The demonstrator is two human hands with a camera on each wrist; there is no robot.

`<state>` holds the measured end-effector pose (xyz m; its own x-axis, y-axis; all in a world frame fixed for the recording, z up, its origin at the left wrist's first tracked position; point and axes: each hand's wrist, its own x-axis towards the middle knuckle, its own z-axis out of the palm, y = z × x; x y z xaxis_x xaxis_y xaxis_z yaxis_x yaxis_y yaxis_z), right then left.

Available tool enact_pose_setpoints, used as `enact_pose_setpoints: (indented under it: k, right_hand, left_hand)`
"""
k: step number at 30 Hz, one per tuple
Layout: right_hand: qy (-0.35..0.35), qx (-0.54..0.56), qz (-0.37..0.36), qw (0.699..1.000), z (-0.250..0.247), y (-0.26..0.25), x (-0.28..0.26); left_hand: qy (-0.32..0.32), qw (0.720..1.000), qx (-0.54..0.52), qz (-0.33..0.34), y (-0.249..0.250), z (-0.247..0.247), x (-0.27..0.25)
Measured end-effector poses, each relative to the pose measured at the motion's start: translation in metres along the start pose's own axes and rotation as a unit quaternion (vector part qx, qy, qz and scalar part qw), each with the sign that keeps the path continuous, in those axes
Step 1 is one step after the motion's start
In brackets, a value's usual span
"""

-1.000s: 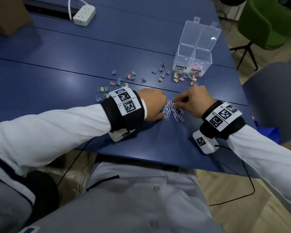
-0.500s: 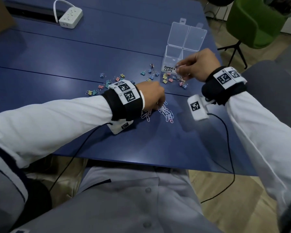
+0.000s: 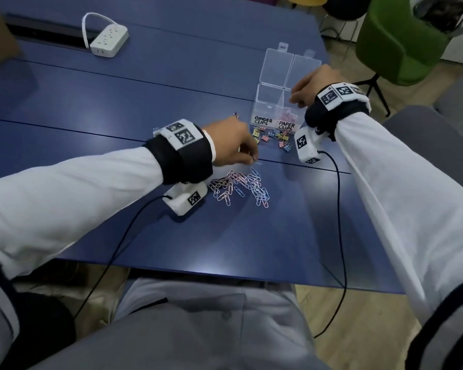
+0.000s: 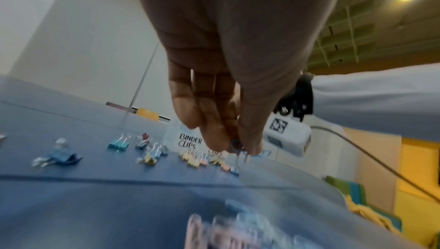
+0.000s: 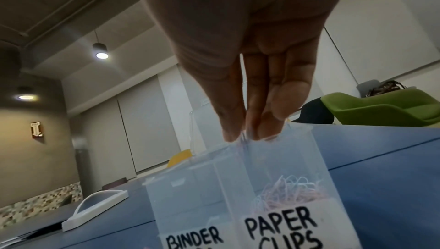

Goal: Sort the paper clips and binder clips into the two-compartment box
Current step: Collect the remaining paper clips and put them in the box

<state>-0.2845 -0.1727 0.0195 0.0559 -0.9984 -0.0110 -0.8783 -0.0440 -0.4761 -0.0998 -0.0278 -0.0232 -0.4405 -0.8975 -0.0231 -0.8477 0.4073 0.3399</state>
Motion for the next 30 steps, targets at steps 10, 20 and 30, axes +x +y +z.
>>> enact_pose_setpoints:
  k: [10,20,30]
  right_hand:
    - [0.081,0.118,-0.013,0.990,0.008,0.045,-0.018]
    - [-0.006,0.097,-0.001,0.995,0.020,0.080,-0.068]
    - [-0.201,-0.020,-0.147,0.968,0.043,0.038,-0.123]
  left_hand:
    - [0.138,0.989,-0.050,-0.004,0.009,-0.060,0.108]
    - [0.063,0.996,0.009,-0.064,0.014,-0.032,0.177]
    - [0.080,0.996,0.045,0.002,0.015,-0.042,0.101]
